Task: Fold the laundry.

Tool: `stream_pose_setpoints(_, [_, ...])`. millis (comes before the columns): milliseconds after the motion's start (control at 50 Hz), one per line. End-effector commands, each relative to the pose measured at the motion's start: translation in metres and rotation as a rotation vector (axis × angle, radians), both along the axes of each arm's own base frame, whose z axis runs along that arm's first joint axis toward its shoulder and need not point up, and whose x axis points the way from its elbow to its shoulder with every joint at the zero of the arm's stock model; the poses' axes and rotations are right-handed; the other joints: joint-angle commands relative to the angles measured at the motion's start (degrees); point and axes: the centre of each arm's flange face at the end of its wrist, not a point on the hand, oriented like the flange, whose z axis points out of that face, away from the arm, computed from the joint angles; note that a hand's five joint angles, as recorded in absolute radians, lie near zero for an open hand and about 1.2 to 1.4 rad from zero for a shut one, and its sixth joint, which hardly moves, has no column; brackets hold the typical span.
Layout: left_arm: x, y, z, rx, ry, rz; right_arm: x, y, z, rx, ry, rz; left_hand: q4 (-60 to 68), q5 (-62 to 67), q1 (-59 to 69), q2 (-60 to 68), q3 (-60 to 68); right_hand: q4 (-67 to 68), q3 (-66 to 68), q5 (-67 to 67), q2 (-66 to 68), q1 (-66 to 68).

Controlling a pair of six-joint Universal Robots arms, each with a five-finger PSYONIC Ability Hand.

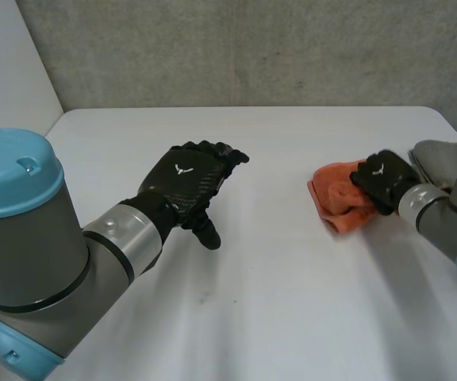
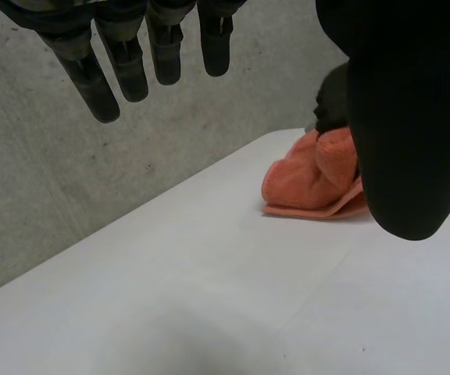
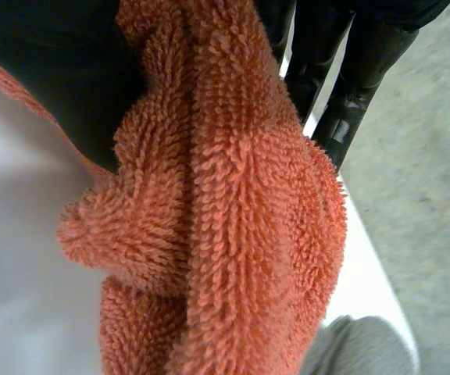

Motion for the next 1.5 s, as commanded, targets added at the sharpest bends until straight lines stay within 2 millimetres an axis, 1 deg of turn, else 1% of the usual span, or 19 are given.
stream_pose_setpoints(20, [0.0,0.0,-0.001,0.001,-0.001,0.002,-0.017,-0.055,0.06,-0.239,-0.031,-0.04,-1.32,-2.38,-0.67,-1.32,-1.61,13.05,14.51,18.06,13.88,29.95])
stream_pose_setpoints(120, [0.001,-0.002,0.0,0.0,0.0,0.008,-0.038,-0.09,0.129,-0.487,-0.131,-0.099,-1.32,-2.38,-0.67,-1.32,-1.61,13.05,14.51,18.06,13.88,29.95])
stream_pose_setpoints(180, [0.002,-0.003,0.0,0.001,-0.001,0.011,-0.064,-0.107,0.16,-0.593,-0.246,-0.141,-1.32,-2.38,-0.67,-1.32,-1.61,13.05,14.51,18.06,13.88,29.95])
stream_pose_setpoints(240, [0.002,-0.003,-0.001,0.002,-0.002,0.013,-0.082,-0.115,0.169,-0.615,-0.329,-0.158,-1.32,-2.38,-0.67,-1.32,-1.61,13.05,14.51,18.06,13.88,29.95])
stream_pose_setpoints(320, [0.002,-0.003,-0.002,0.004,-0.004,0.011,-0.107,-0.124,0.153,-0.549,-0.39,-0.181,-1.32,-2.38,-0.67,-1.32,-1.61,13.05,14.51,18.06,13.88,29.95])
stream_pose_setpoints(340, [0.002,-0.003,-0.002,0.004,-0.004,0.011,-0.115,-0.127,0.134,-0.497,-0.387,-0.182,-1.32,-2.38,-0.67,-1.32,-1.61,13.05,14.51,18.06,13.88,29.95])
stream_pose_setpoints(460, [0.003,-0.003,-0.003,0.006,-0.004,0.013,-0.146,-0.131,0.075,-0.341,-0.371,-0.174,-1.32,-2.38,-0.67,-1.32,-1.61,13.05,14.51,18.06,13.88,29.95])
stream_pose_setpoints(480, [0.002,-0.003,-0.003,0.008,-0.004,0.013,-0.154,-0.131,0.056,-0.299,-0.365,-0.172,-1.32,-2.38,-0.67,-1.32,-1.61,13.05,14.51,18.06,13.88,29.95])
stream_pose_setpoints(560, [0.002,-0.004,-0.005,0.011,-0.008,0.013,-0.17,-0.131,0.021,-0.231,-0.335,-0.17,-1.32,-2.38,-0.67,-1.32,-1.61,13.05,14.51,18.06,13.88,29.95])
stream_pose_setpoints(640, [0.002,-0.004,-0.005,0.013,-0.008,0.013,-0.191,-0.13,0.007,-0.213,-0.303,-0.193,-1.32,-2.38,-0.67,-1.32,-1.61,13.05,14.51,18.06,13.88,29.95])
stream_pose_setpoints(820, [0.003,-0.003,-0.005,0.013,-0.008,0.013,-0.203,-0.128,0.001,-0.176,-0.301,-0.206,-1.32,-2.38,-0.67,-1.32,-1.61,13.05,14.51,18.06,13.88,29.95])
stream_pose_setpoints(960, [0.002,-0.003,-0.005,0.011,-0.008,0.011,-0.2,-0.124,-0.002,-0.133,-0.315,-0.169,-1.32,-2.38,-0.67,-1.32,-1.61,13.05,14.51,18.06,13.88,29.95])
stream_pose_setpoints(1020, [0.002,-0.003,-0.005,0.012,-0.007,0.012,-0.198,-0.12,-0.002,-0.108,-0.319,-0.157,-1.32,-2.38,-0.67,-1.32,-1.61,-3.47,-2.01,1.53,-2.65,13.42])
stream_pose_setpoints(1060, [0.002,-0.003,-0.005,0.012,-0.007,0.012,-0.198,-0.117,-0.001,-0.091,-0.317,-0.163,-1.32,-2.38,-0.67,-1.32,-1.61,-27.27,-25.8,-22.26,-26.44,-10.37])
stream_pose_setpoints(1140, [0.002,-0.003,-0.006,0.013,-0.008,0.013,-0.206,-0.108,0.005,-0.057,-0.304,-0.196,-1.32,-2.38,-0.67,-1.32,-1.61,-55.61,-54.14,-50.6,-54.78,-38.71])
stream_pose_setpoints(1220, [0.003,-0.004,-0.006,0.014,-0.009,0.015,-0.22,-0.094,0.027,-0.044,-0.284,-0.24,-1.32,-2.38,-0.67,-1.32,-1.61,-56.95,-55.49,-51.94,-56.12,-40.05])
stream_pose_setpoints(1360, [0.003,-0.004,-0.004,0.007,-0.006,0.014,-0.225,-0.068,0.048,0.029,-0.273,-0.325,-1.32,-2.38,-0.67,-1.32,-1.61,-56.95,-55.49,-51.94,-56.12,-40.05])
stream_pose_setpoints(1440, [0.003,-0.003,-0.002,0.004,-0.002,0.015,-0.23,-0.057,0.053,0.07,-0.228,-0.441,-1.32,-2.38,-0.67,-1.32,-1.61,-56.95,-55.49,-51.94,-56.12,-40.05])
stream_pose_setpoints(1500, [0.003,-0.004,-0.001,0.003,-0.001,0.016,-0.246,-0.052,0.064,0.049,-0.144,-0.573,-1.32,-2.38,-0.67,-1.32,-1.61,-56.95,-55.49,-51.94,-56.12,-40.05])
